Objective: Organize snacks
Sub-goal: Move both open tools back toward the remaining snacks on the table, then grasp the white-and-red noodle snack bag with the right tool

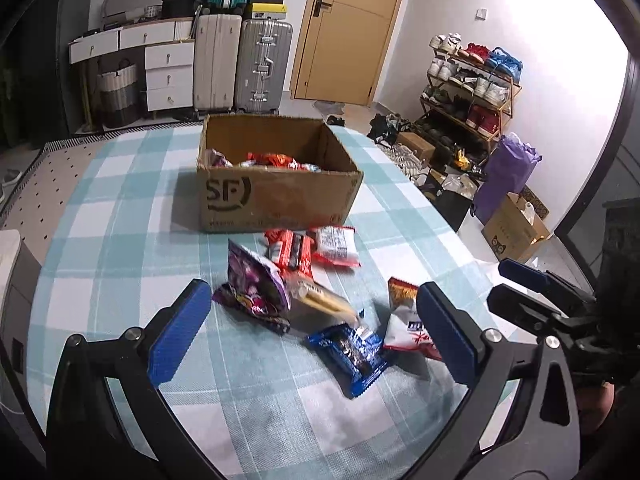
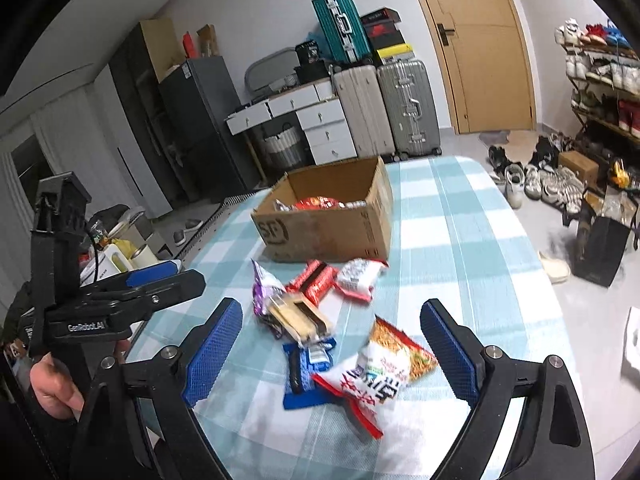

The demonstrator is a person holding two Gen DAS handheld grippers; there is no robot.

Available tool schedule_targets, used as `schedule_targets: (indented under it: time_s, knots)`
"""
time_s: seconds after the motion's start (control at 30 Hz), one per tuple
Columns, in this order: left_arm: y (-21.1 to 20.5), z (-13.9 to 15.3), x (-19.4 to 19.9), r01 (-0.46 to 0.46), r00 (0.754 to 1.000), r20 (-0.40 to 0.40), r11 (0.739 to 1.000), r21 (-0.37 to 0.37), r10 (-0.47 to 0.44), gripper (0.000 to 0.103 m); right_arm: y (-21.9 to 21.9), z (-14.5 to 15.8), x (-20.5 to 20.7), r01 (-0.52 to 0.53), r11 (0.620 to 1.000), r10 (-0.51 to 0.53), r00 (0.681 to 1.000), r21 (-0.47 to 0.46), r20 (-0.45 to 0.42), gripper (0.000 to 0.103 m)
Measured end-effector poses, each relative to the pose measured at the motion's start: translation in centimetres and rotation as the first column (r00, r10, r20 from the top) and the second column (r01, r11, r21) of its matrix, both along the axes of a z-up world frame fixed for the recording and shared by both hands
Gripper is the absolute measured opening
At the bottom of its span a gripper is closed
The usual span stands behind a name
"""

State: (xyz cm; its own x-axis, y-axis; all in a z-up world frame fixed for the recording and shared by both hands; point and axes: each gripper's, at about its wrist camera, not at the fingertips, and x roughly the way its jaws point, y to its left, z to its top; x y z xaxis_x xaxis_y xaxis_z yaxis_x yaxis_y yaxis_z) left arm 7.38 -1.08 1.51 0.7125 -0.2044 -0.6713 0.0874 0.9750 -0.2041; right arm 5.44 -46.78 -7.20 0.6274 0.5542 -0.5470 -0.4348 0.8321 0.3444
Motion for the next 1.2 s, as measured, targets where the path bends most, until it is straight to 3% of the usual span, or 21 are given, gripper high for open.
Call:
schedule_targets:
  time_s: [0.63, 0.87, 1.0, 1.13, 1.2]
  knots:
    - [-0.6, -6.6, 1.2, -0.004, 0.996, -0.090, 1.000, 0.001, 0.004, 0.102, -0.5, -9.4, 3.4, 0.051, 0.999, -0.052, 0.976, -0.010, -0.213, 0.092]
    - [-0.1, -8.1, 1.3, -0.013, 0.993, -0.115, 1.000, -0.003, 0.012, 0.102, -0.1, -11.1, 5.0, 0.051, 0.999, -0.051, 0.967, -0.003, -0.251, 0.091]
    - [0.0, -8.9, 1.5, -0.012, 0.990, -0.137, 1.000, -0.005, 0.011, 0.102, 0.3, -11.9, 6.1, 0.043, 0.999, -0.042, 0.962, -0.001, -0.271, 0.078]
    - [0.2, -9.6, 1.6, -0.019, 0.988, -0.151, 1.000, -0.011, 0.017, 0.102, 0.7, -12.2, 6.6, 0.013, 1.000, -0.009, 0.960, 0.014, -0.281, 0.051]
    - [0.4, -9.8, 1.5, -0.022, 0.988, -0.155, 1.000, -0.014, 0.019, 0.102, 1.0, -12.1, 6.5, 0.004, 1.000, -0.003, 0.965, 0.001, -0.263, 0.047]
